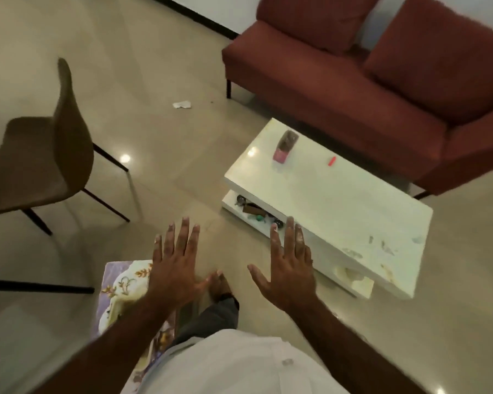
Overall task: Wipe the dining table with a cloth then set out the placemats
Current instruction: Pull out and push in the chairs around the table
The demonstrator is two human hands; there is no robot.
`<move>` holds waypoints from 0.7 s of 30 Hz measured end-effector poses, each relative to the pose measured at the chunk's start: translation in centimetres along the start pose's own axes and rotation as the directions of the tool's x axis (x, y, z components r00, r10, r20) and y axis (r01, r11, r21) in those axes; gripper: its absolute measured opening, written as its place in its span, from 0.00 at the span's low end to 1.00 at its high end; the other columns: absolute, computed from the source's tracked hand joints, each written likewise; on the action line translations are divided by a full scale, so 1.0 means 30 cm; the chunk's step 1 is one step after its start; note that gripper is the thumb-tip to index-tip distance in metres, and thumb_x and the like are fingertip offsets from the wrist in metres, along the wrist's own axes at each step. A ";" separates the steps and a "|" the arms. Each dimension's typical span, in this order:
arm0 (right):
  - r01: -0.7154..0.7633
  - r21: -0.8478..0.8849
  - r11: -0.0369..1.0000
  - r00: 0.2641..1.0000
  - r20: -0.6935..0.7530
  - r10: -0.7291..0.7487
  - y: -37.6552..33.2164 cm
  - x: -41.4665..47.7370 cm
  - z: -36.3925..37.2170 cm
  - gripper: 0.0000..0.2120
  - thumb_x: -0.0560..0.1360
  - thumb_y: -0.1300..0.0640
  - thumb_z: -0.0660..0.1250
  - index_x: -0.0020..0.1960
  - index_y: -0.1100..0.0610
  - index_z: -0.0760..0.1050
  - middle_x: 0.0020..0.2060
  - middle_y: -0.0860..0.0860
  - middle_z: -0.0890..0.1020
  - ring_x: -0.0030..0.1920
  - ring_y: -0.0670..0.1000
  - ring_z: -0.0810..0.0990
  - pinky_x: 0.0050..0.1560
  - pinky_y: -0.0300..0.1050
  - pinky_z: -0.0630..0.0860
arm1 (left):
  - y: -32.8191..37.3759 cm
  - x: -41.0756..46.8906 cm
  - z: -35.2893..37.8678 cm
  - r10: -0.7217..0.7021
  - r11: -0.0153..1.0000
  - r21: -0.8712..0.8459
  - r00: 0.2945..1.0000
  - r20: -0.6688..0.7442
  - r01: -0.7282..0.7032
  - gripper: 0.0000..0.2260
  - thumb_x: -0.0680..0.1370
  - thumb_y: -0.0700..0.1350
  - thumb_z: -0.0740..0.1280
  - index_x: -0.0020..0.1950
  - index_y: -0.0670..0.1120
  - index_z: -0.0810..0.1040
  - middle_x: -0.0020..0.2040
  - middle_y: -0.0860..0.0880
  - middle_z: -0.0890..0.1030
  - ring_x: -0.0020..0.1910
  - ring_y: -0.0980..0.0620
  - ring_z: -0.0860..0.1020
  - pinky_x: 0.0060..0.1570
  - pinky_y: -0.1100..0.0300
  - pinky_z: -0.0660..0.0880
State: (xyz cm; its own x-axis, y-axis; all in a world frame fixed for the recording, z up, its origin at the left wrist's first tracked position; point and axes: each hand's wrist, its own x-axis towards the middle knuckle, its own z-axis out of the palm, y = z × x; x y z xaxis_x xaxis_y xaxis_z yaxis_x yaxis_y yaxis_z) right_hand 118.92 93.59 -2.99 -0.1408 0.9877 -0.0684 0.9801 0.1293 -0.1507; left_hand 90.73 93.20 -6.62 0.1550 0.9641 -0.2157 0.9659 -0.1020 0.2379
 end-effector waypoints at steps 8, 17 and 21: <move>0.127 -0.014 0.992 0.992 0.024 -0.127 -0.092 0.603 -0.068 0.53 0.80 0.23 0.59 0.92 0.53 0.47 0.90 0.59 0.38 0.90 0.66 0.45 0.82 0.74 0.65 | -0.216 0.325 -0.202 -0.141 0.990 -0.012 0.989 -0.036 0.141 0.55 0.76 0.82 0.54 0.92 0.49 0.44 0.90 0.44 0.34 0.89 0.34 0.39 0.84 0.26 0.49; 0.336 -0.002 0.942 0.942 0.021 -0.335 -0.244 1.165 -0.049 0.53 0.80 0.24 0.61 0.91 0.55 0.49 0.90 0.60 0.41 0.90 0.67 0.48 0.81 0.71 0.64 | -0.431 0.643 -0.311 -0.364 0.930 -0.086 0.928 -0.074 0.358 0.55 0.77 0.83 0.53 0.91 0.50 0.38 0.89 0.45 0.30 0.88 0.35 0.34 0.85 0.27 0.47; 0.417 0.037 0.908 0.908 0.027 -0.418 -0.286 1.425 -0.030 0.51 0.80 0.26 0.62 0.91 0.55 0.51 0.90 0.61 0.45 0.88 0.69 0.54 0.79 0.72 0.68 | -0.520 0.796 -0.357 -0.465 0.881 -0.123 0.883 -0.061 0.456 0.56 0.77 0.83 0.53 0.90 0.51 0.35 0.89 0.46 0.29 0.88 0.35 0.33 0.85 0.26 0.47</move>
State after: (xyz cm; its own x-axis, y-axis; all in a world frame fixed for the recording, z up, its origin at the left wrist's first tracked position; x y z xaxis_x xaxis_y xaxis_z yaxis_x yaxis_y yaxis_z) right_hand 104.60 134.78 -3.74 -0.5416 0.8403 -0.0253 0.8260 0.5263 -0.2017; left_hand 77.14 120.43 -5.34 -0.3253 0.9137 -0.2436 0.8966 0.3799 0.2276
